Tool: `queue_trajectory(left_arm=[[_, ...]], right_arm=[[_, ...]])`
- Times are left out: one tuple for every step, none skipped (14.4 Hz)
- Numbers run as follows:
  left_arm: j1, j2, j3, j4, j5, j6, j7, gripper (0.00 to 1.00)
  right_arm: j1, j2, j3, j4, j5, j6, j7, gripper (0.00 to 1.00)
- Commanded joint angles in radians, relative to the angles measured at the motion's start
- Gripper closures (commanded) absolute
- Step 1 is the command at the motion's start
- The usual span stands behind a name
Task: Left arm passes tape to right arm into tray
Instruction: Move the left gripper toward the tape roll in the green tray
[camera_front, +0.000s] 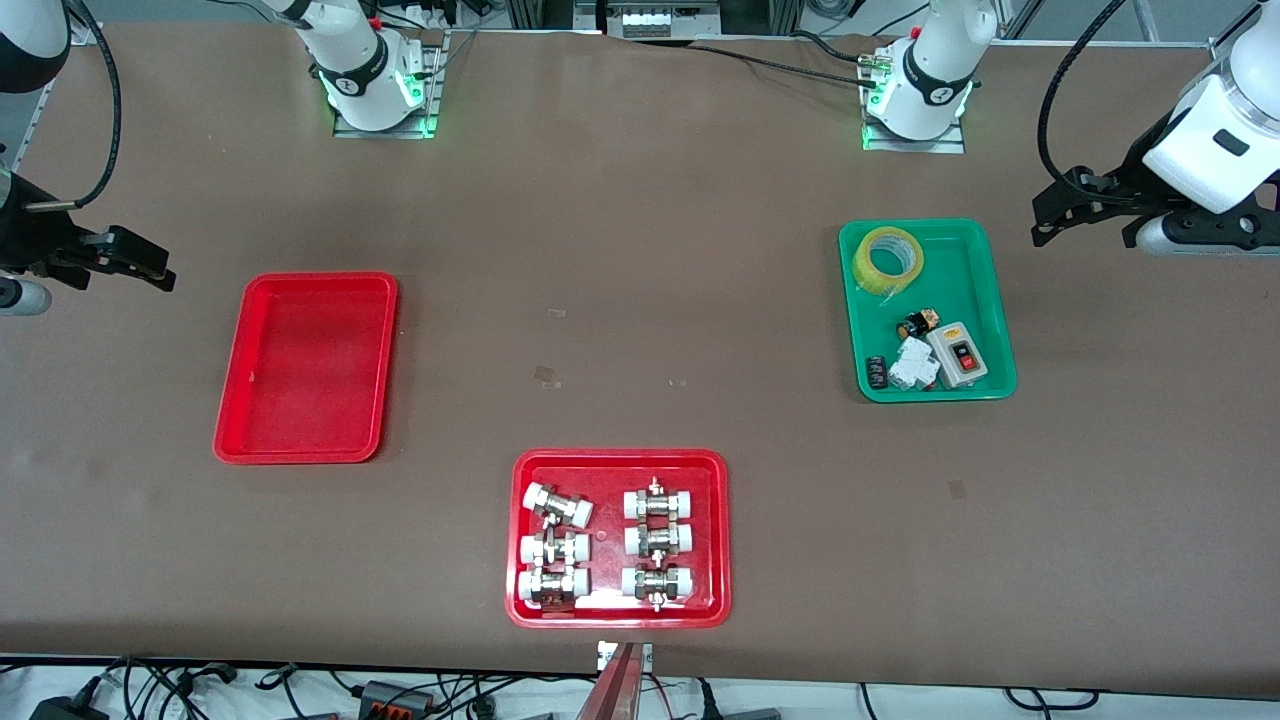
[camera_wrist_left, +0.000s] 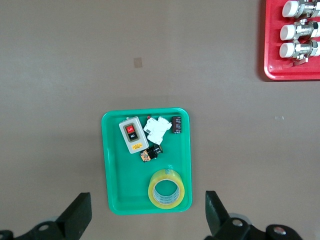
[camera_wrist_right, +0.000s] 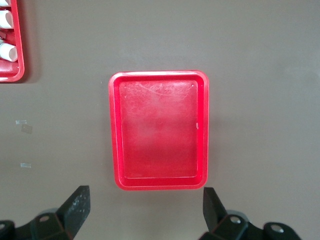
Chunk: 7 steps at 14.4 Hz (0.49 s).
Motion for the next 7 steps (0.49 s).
queue_trajectory(left_arm=[[0.005,0.003,-0.002,0.016,-0.009,-0.017,0.012,0.00],[0.005,0.003,-0.002,0.015,-0.009,-0.017,0.012,0.00],[0.005,0.003,-0.002,0.015,-0.009,-0.017,0.012,0.00],[0.005,0.003,-0.002,0.016,-0.009,-0.017,0.012,0.00],[0.005,0.006,-0.002,0.015,-0.009,-0.027,0.012,0.00],[0.005,0.006,-0.002,0.015,-0.009,-0.054,0.014,0.00],[-0.001,0.006,-0.002,0.013,-0.009,-0.098,0.014,0.00]], right_arm=[[-0.001,-0.038,-0.003,-0.034,0.005,0.001,-0.021,0.00],[-0.001,-0.038,-0.003,-0.043,0.001,0.003,-0.021,0.00],[-0.001,-0.038,-0.003,-0.042,0.001,0.007,-0.021,0.00],[-0.001,-0.038,-0.003,-0.042,0.001,0.006,-0.021,0.00],[-0.001,-0.038,-0.003,-0.042,-0.001,0.004,-0.021,0.00],[-0.001,-0.037,-0.003,-0.040,-0.001,0.009,-0.021,0.00],[0.000,-0.037,-0.002,-0.040,-0.002,0.009,-0.021,0.00]])
